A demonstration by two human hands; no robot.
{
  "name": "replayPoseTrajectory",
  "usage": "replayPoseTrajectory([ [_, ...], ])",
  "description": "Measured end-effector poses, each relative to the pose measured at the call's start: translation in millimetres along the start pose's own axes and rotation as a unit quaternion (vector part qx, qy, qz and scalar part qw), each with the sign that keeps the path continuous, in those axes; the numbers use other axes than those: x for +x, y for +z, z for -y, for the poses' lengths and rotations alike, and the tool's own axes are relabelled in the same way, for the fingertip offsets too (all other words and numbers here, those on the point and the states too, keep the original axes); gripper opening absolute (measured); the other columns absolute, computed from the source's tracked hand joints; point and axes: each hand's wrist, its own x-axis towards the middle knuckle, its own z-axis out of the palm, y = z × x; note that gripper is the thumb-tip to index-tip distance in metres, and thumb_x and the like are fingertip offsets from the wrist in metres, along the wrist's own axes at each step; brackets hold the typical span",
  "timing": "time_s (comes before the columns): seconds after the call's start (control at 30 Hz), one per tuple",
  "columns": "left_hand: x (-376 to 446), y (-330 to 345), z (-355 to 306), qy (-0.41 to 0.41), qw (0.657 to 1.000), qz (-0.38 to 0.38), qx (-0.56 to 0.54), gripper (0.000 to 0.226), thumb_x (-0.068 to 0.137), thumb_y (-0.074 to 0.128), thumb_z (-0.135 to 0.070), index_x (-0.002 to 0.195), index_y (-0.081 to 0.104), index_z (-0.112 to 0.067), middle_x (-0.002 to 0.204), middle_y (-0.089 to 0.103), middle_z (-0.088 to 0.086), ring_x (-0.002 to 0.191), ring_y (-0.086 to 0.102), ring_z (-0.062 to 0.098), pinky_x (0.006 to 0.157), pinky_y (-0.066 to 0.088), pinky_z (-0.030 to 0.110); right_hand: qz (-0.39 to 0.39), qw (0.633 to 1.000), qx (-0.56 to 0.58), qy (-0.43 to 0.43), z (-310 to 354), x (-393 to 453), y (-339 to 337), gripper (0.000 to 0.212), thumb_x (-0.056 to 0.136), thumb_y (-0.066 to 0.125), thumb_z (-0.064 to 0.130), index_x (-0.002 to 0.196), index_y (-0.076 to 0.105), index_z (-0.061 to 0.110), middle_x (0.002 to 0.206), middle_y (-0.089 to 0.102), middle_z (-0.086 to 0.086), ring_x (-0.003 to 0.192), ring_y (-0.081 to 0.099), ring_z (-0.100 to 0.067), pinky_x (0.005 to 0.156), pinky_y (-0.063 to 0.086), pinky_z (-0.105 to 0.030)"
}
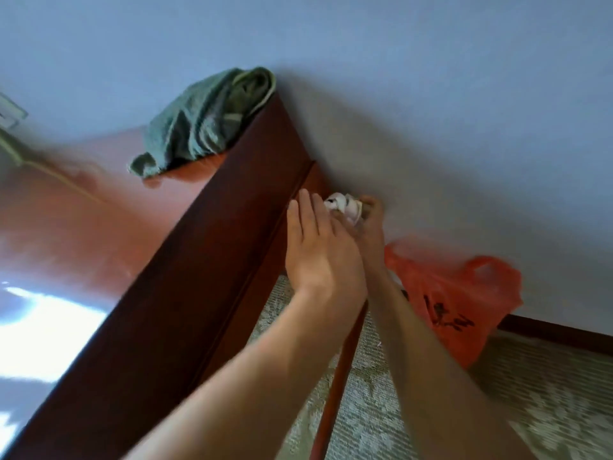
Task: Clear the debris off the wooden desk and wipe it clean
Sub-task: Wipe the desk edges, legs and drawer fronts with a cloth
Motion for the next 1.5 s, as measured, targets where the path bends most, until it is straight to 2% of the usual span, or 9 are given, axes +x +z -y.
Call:
replayPoseTrajectory([
  [0.23,35.3,-61.8,127.8,0.299,0.928,-0.022,0.219,0.056,0.100,0.033,-0.044,0.152,0.047,-0.026,0.163,0.040,-0.003,0.160,0.012,0.025,0.128,-0.004,0.053,-0.055,0.997,0.050,-0.028,46.1,-2.1,5.2,0.013,0.082,0.084,0.031,0.091,0.075,0.030,0.086,0.076,0.007,0.081,0.070,-0.011,0.073,0.058,-0.041],
  [0.33,37.5,-61.7,165.6,0.365,0.907,-0.045,0.204,0.064,0.090,0.024,-0.051,0.136,0.067,-0.037,0.154,0.053,-0.009,0.155,0.030,0.022,0.128,0.003,0.054,-0.013,0.999,-0.009,0.030,35.1,3.6,17.7,0.044,0.094,0.064,0.058,0.124,0.068,0.026,0.113,0.069,0.018,0.112,0.065,-0.017,0.100,0.051,-0.042],
  [0.4,38.3,-59.2,165.9,0.373,0.907,-0.043,0.188,0.063,0.088,0.023,-0.052,0.123,0.075,-0.039,0.145,0.062,-0.011,0.150,0.040,0.020,0.128,0.008,0.055,0.013,0.997,-0.064,0.044,16.7,-7.1,37.9,0.069,0.090,0.051,0.077,0.137,0.052,0.026,0.135,0.059,-0.005,0.127,0.056,-0.029,0.107,0.047,-0.052],
  [0.63,38.5,-51.0,166.7,0.392,0.913,-0.108,0.036,0.035,0.086,0.049,-0.041,0.090,0.084,-0.036,0.110,0.077,-0.020,0.133,0.060,0.016,0.126,0.016,0.059,-0.113,0.981,0.061,0.144,3.5,3.3,14.9,0.034,0.095,0.075,0.032,0.119,0.059,0.013,0.103,0.070,0.001,0.103,0.070,-0.025,0.094,0.057,-0.047],
  [0.93,42.3,-45.0,163.9,0.373,0.921,-0.102,0.039,0.040,0.086,0.044,-0.044,0.072,0.082,-0.036,0.102,0.077,-0.024,0.132,0.060,0.011,0.128,0.007,0.055,0.018,1.000,-0.016,0.001,12.9,11.4,38.2,0.035,0.102,0.053,0.053,0.132,0.063,0.037,0.127,0.068,0.004,0.120,0.063,-0.013,0.104,0.050,-0.037],
  [1.1,43.7,-45.8,161.0,0.338,0.935,-0.059,0.090,0.051,0.088,0.031,-0.048,0.082,0.080,-0.036,0.107,0.075,-0.027,0.141,0.048,0.002,0.128,-0.008,0.050,-0.048,0.989,-0.073,0.119,-16.6,26.8,26.0,0.041,0.105,0.053,0.049,0.120,0.070,0.015,0.108,0.073,-0.006,0.103,0.070,-0.024,0.088,0.053,-0.034],
  [1.27,40.6,-53.7,152.1,0.361,0.924,-0.040,0.122,0.042,0.099,0.035,-0.038,0.102,0.077,-0.031,0.122,0.072,-0.018,0.146,0.042,0.015,0.120,-0.018,0.056,-0.109,0.990,-0.067,-0.058,0.5,19.3,60.5,0.032,0.103,0.058,0.051,0.097,0.068,0.022,0.084,0.068,-0.005,0.081,0.067,-0.027,0.072,0.051,-0.042],
  [1.43,40.9,-55.3,150.9,0.381,0.910,-0.028,0.164,0.036,0.105,0.037,-0.035,0.114,0.072,-0.030,0.133,0.068,-0.010,0.147,0.038,0.028,0.119,-0.014,0.062,-0.149,0.972,-0.059,0.172,-29.1,22.0,31.1,0.024,0.106,0.057,0.040,0.088,0.060,0.024,0.078,0.064,0.008,0.089,0.068,-0.022,0.072,0.040,-0.025],
  [1.5,41.6,-57.2,151.8,0.387,0.905,-0.031,0.174,0.036,0.107,0.036,-0.037,0.119,0.069,-0.031,0.135,0.066,-0.011,0.149,0.035,0.027,0.118,-0.015,0.062,-0.116,0.985,-0.015,0.126,-30.8,20.9,29.5,0.019,0.104,0.060,0.037,0.090,0.067,0.027,0.084,0.073,0.003,0.091,0.072,-0.022,0.075,0.047,-0.032],
])
